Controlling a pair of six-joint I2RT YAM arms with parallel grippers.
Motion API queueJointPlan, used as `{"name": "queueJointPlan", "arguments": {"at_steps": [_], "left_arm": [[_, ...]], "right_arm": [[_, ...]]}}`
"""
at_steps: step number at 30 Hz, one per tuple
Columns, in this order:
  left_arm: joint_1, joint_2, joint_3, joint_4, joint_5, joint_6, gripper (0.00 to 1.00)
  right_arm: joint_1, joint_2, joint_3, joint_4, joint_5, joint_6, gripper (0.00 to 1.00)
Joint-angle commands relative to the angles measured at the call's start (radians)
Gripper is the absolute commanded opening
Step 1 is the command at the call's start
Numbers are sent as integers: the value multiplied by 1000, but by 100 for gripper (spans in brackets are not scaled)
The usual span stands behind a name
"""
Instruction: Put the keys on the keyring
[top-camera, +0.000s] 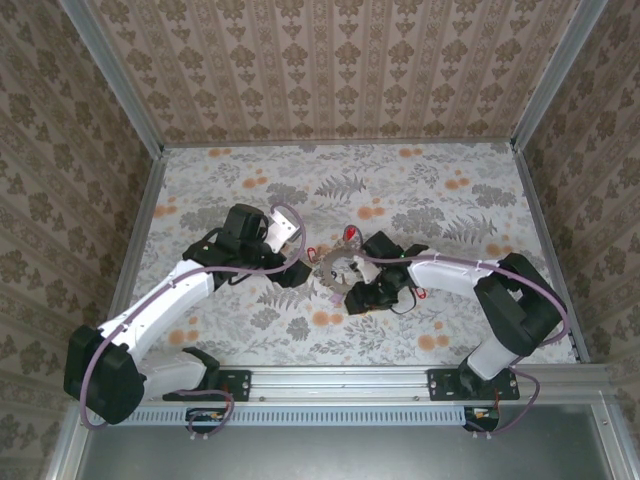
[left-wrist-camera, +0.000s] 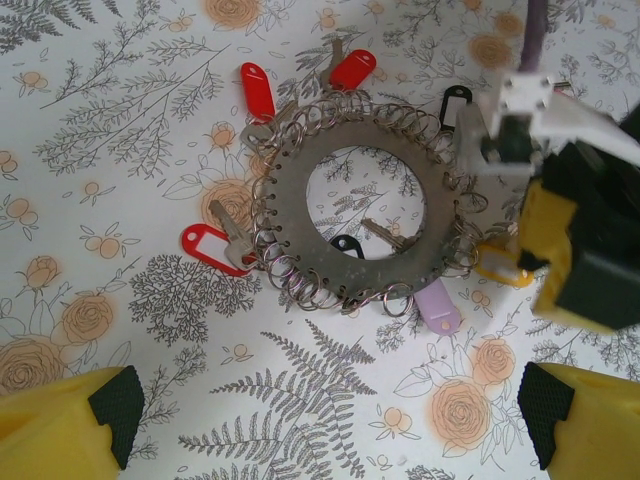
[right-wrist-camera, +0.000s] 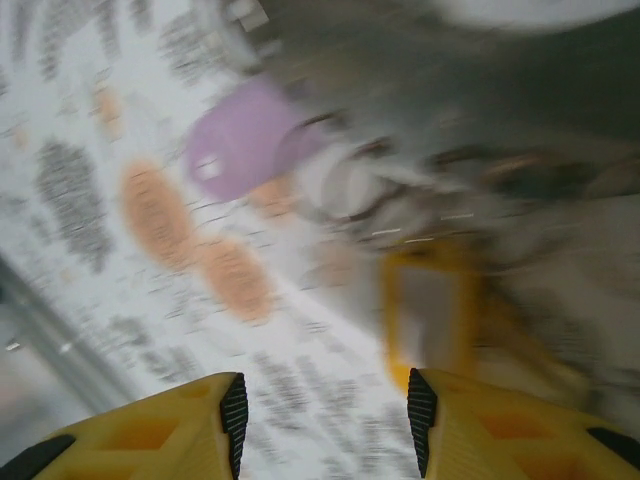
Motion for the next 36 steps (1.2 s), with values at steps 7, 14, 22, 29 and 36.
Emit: {"name": "queueJointPlan", "arguments": {"at_steps": [7, 14, 22, 29, 36], "left_arm": [[-1, 4, 23, -18, -7, 0, 100], [0, -16, 13, 12, 18, 1, 100], [-1, -92, -40, 97, 67, 9, 100], [-4, -134, -74, 136, 89, 35, 100], [-7, -166, -102, 172, 119, 48, 100]], "right_arm": [[84, -27, 111, -13, -73, -38, 50], [-38, -201, 156, -188, 447, -169, 48], [-167, -118, 232, -275, 379, -125, 21], [-167, -35, 201, -239, 252, -166, 17], [-167, 34, 196, -207, 246, -140, 26]]}}
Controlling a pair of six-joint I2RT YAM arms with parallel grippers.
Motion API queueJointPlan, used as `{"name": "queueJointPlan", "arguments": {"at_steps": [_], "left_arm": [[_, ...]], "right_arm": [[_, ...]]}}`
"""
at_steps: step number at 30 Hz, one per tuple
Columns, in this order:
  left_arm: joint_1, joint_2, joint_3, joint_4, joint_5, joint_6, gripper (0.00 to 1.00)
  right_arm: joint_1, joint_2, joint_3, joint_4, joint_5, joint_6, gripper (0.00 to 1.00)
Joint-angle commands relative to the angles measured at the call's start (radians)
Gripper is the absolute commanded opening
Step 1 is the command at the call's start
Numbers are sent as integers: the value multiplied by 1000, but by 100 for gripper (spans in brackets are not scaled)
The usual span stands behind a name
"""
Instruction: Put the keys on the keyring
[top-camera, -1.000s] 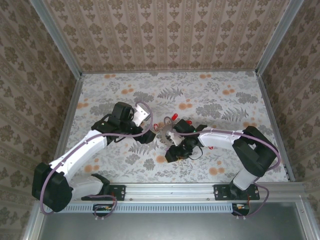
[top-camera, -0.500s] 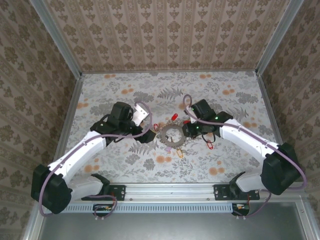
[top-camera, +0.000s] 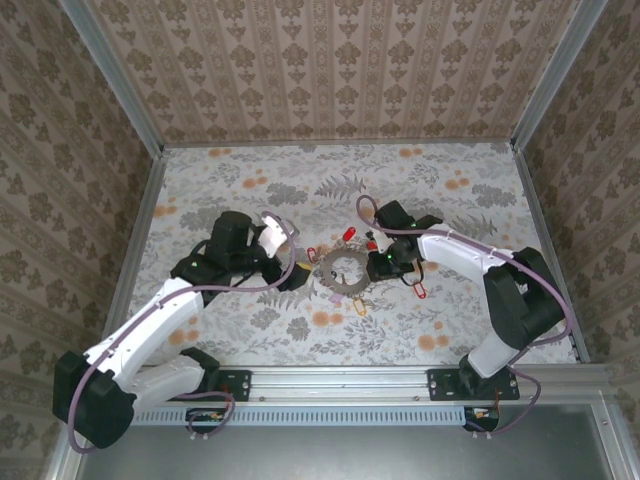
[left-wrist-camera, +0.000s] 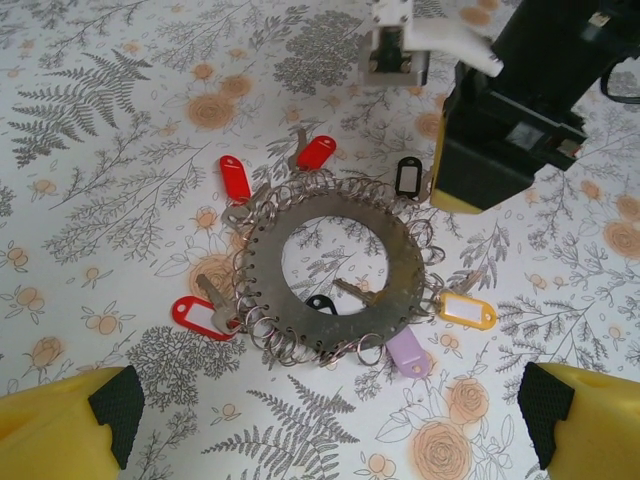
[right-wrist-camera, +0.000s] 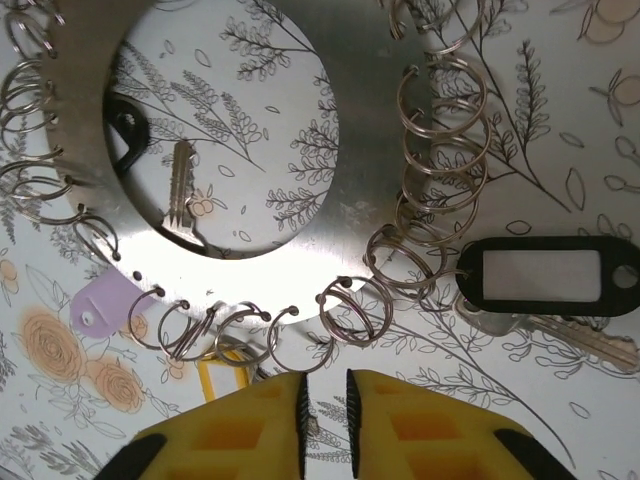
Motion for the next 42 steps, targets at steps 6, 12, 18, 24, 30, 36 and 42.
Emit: {"name": "queueJointPlan", "arguments": {"at_steps": [6, 12, 18, 24, 30, 36, 42], "left_arm": [[-11, -21, -12, 38, 58, 36, 100], [-16, -19, -11, 35, 61, 35, 100], [-18, -15, -12, 39, 58, 34, 100], [-22, -7, -14, 41, 58, 32, 100], [-23, 4, -11, 39, 64, 28, 100], [-29, 7, -13, 38, 61, 29, 100], [-33, 12, -11, 39, 60, 29, 100]], "right_arm": [[5, 79, -29, 63, -90, 14, 36], [22, 125, -54, 152, -131, 26, 41], [39, 130, -58, 211, -201, 25, 44], [50, 87, -88, 316, -376, 46, 44], [49, 60, -114, 372, -363, 51, 44], [49, 29, -123, 313, -270, -12, 44], [48, -22, -133, 224, -62, -35, 43]]}}
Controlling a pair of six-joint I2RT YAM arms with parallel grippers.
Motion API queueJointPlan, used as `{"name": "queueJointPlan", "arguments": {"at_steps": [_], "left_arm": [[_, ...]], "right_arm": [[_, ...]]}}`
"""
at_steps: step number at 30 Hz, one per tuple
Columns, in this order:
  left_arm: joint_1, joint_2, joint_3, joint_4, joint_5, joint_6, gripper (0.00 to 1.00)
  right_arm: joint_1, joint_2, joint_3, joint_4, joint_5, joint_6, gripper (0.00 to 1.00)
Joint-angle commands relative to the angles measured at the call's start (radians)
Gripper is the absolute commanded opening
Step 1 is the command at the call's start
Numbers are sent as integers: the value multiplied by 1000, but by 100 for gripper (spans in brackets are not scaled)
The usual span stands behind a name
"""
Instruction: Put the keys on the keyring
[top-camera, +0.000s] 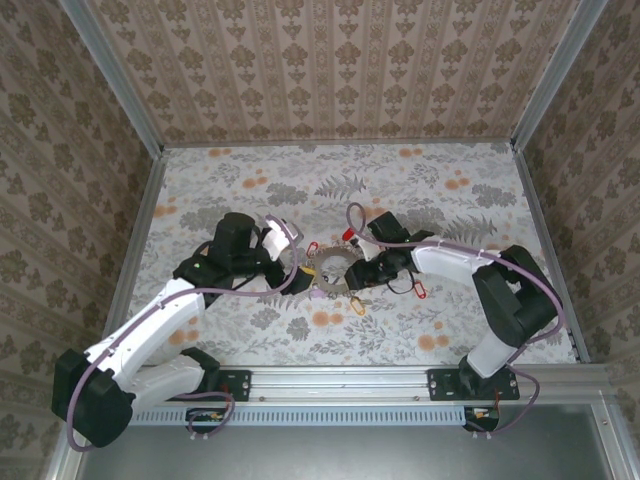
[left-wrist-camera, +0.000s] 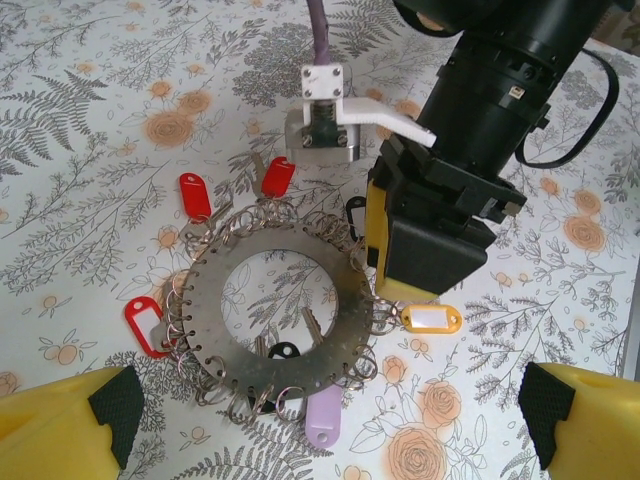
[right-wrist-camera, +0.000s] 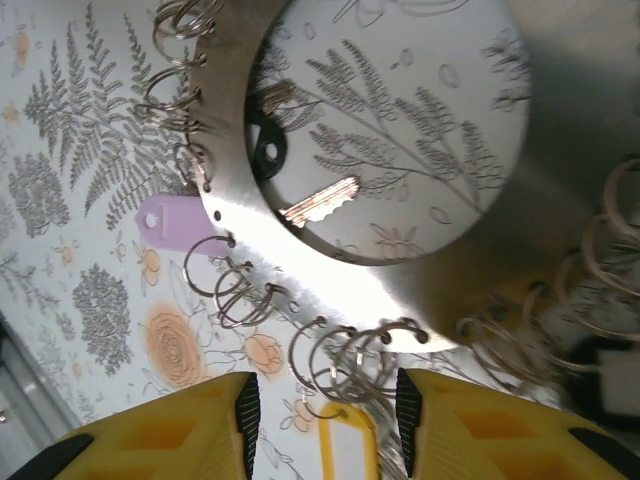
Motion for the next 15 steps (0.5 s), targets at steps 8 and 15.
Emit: {"name": "queueJointPlan", "arguments": {"at_steps": [8, 15], "left_arm": [[-13, 7, -7, 23, 15, 15, 100], [-15, 12, -7, 21, -3, 14, 100]], "right_arm": [[55, -24, 11, -124, 279, -32, 40], [95, 25, 71, -166, 603, 126, 46]]}}
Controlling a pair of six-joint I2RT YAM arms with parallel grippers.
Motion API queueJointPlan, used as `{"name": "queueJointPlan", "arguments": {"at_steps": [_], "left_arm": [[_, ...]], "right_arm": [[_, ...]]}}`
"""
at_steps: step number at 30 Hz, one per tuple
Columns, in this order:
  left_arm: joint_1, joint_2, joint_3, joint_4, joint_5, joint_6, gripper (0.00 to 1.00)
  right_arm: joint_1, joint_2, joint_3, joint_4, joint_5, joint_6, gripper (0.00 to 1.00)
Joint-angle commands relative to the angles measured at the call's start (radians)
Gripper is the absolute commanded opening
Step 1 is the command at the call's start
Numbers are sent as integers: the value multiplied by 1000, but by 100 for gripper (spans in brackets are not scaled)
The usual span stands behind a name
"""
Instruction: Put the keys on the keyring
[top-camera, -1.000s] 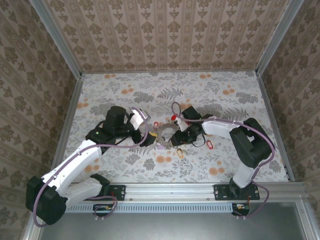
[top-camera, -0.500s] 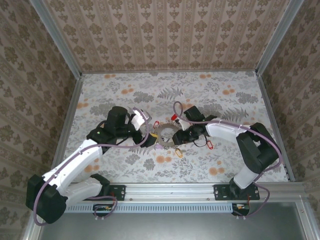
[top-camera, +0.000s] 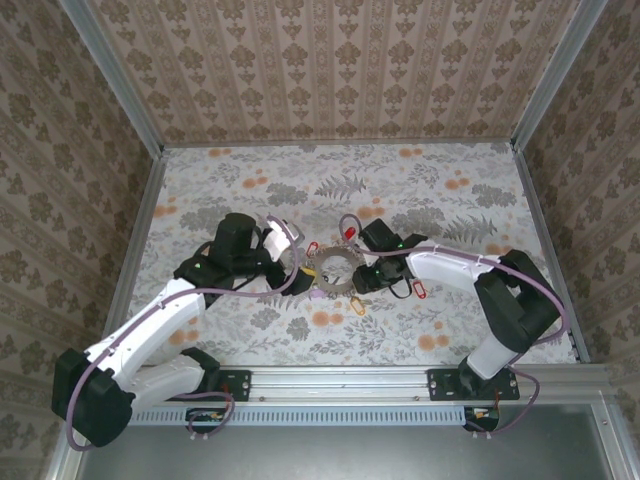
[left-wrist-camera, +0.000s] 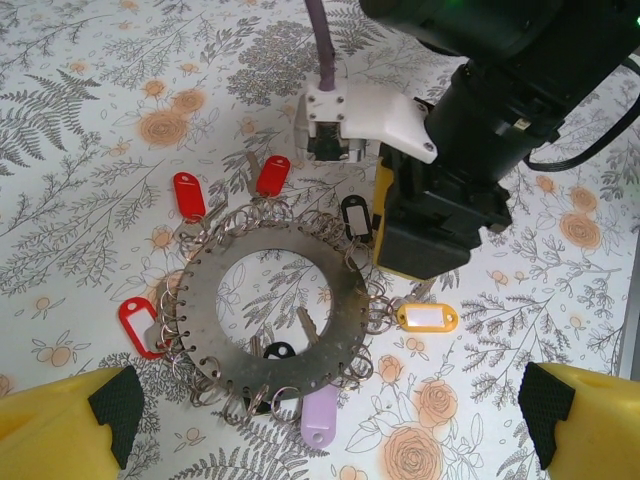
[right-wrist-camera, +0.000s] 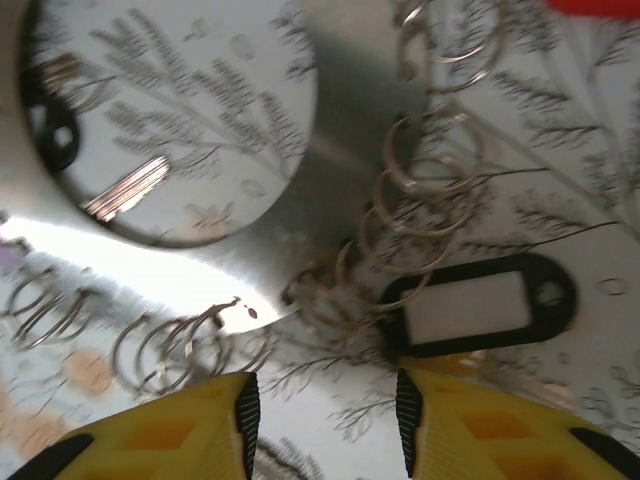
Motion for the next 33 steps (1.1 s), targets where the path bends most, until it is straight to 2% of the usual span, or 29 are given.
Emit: {"name": "queueJointPlan", "arguments": {"at_steps": [1, 4, 8, 12, 14, 15, 18, 22, 30, 33], "left_arm": [[-6, 11, -8, 19, -4, 15, 100], [-7, 7, -6, 17, -7, 14, 100], [-8, -35, -39, 74, -9, 0, 100], [-8, -47, -44, 73, -20, 15, 100], [-8, -40, -40, 65, -23, 24, 100], [-8, -36, -38, 63, -24, 24, 100], [-8, -25, -33, 59, -19, 20, 100], [-10, -19, -33, 60, -19, 17, 100], [-9, -19, -31, 58, -21, 21, 100], [-10, -18, -33, 59, -19, 26, 100]], "right_arm": [[2, 28, 50, -66, 232, 97, 47], [-4, 28, 68, -65, 216, 80, 48], [-9, -14, 47, -17, 26, -40, 38], [-5, -15, 27, -5, -87, -101, 32], [-3, 7, 26, 18, -187, -99, 9], [-3, 14, 23, 33, -231, -86, 5], [5, 40, 28, 53, -256, -45, 7], [14, 44, 33, 63, -252, -26, 19], [54, 71, 48, 33, -221, -29, 15], [61, 70, 54, 29, -193, -28, 17]]}}
